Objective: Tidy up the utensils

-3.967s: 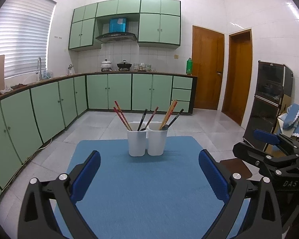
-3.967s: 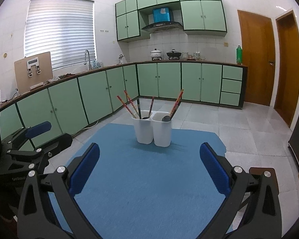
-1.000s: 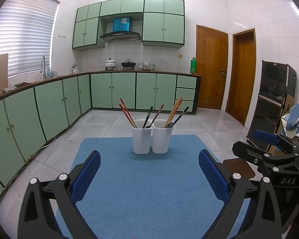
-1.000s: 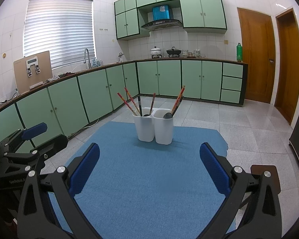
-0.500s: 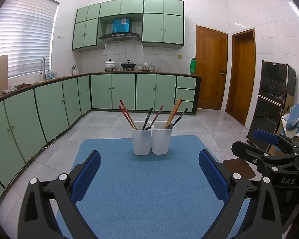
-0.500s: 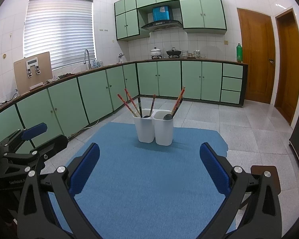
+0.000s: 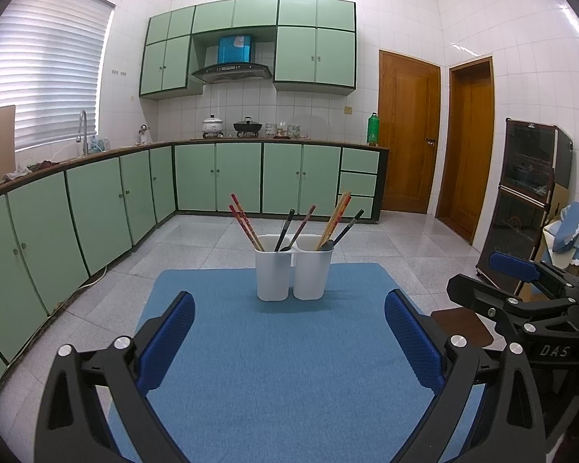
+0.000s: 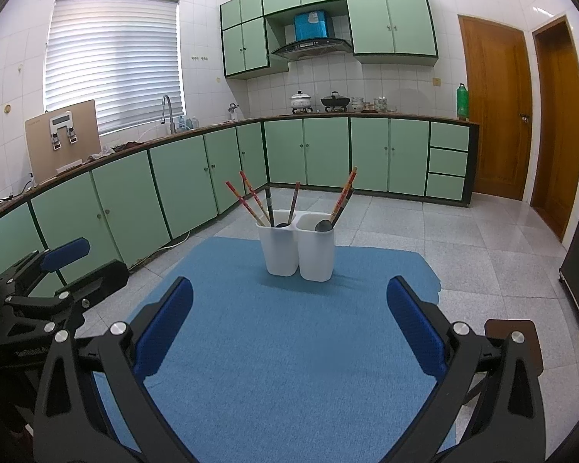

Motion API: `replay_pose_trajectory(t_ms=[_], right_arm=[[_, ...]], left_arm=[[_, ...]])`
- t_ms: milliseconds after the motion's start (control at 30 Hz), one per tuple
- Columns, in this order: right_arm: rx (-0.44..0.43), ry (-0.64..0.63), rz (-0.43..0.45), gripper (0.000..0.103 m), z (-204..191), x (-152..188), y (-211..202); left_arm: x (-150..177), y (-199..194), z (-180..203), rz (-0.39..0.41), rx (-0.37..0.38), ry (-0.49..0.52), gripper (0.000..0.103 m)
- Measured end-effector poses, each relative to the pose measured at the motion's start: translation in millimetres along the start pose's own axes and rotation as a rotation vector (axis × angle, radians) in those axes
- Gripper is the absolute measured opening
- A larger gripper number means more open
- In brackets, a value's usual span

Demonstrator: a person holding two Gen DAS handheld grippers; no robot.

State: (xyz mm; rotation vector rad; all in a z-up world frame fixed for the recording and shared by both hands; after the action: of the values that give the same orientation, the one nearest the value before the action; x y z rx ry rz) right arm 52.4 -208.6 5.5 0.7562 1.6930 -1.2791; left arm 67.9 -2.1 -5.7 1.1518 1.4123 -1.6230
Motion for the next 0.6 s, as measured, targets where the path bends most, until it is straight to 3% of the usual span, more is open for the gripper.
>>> replay_pose_trajectory(t_ms=[600], right_arm=[[0.005,0.007,-0.008,0.097,1.8,-0.5,1.1]], left_arm=[[-3.8,-0.2,3.5,-0.006,0.001,-0.002,0.097]])
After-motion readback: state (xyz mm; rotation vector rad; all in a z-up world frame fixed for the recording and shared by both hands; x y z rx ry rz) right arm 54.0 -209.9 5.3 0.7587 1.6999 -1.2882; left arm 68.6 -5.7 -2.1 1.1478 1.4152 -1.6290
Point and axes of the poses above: each gripper's, at about its wrist camera, not at the fingertips, and y roughly the way its jaws point, z to its right, x to its underside, the point moved 3 cm from there along y, roughly the way its jaws point, and after that the axes turned 2 degrees about y, right-handed, at the moved point
